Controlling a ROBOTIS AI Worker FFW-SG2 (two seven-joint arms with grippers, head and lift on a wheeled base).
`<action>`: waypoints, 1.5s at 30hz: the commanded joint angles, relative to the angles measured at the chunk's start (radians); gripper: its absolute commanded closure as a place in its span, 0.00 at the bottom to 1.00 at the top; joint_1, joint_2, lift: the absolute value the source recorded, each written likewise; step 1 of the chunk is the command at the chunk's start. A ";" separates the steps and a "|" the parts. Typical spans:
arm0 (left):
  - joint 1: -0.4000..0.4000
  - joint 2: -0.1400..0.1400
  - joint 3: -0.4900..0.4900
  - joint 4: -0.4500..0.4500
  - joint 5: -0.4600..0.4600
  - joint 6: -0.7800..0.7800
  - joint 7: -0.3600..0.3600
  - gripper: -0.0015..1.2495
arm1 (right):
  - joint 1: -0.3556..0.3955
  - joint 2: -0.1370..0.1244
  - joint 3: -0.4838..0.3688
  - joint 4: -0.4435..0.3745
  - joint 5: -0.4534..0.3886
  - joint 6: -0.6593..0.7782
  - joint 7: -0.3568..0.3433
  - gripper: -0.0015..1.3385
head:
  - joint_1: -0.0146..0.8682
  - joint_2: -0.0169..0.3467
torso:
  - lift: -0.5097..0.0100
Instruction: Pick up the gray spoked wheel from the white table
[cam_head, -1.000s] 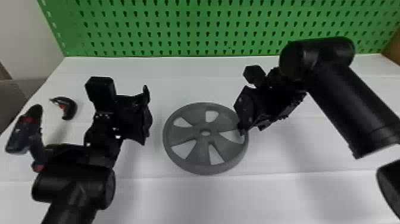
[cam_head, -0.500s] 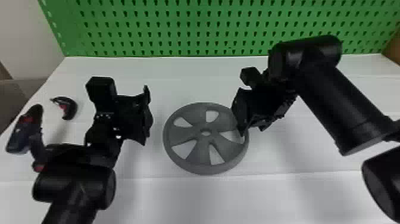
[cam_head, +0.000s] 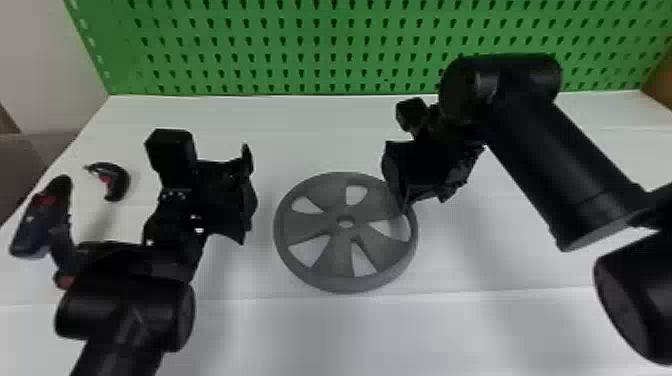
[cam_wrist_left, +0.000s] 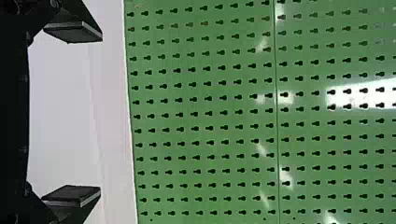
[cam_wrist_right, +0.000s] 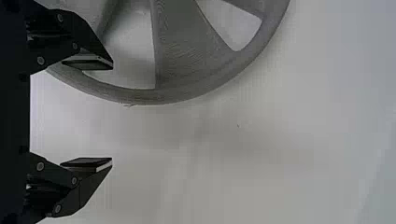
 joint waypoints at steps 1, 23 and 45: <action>0.000 0.000 0.000 0.000 0.000 0.001 0.000 0.10 | 0.000 0.004 -0.031 0.039 -0.173 -0.025 -0.093 0.39 | 0.89 0.14 | 0.77; 0.002 0.000 0.001 0.000 0.002 0.001 0.000 0.10 | -0.003 0.026 -0.126 0.184 -0.204 -0.055 -0.110 0.39 | 0.89 0.14 | 0.77; -0.002 0.000 0.001 0.000 0.002 0.001 0.000 0.10 | -0.005 0.027 -0.180 0.203 -0.175 -0.077 -0.110 0.39 | 0.89 0.14 | 0.77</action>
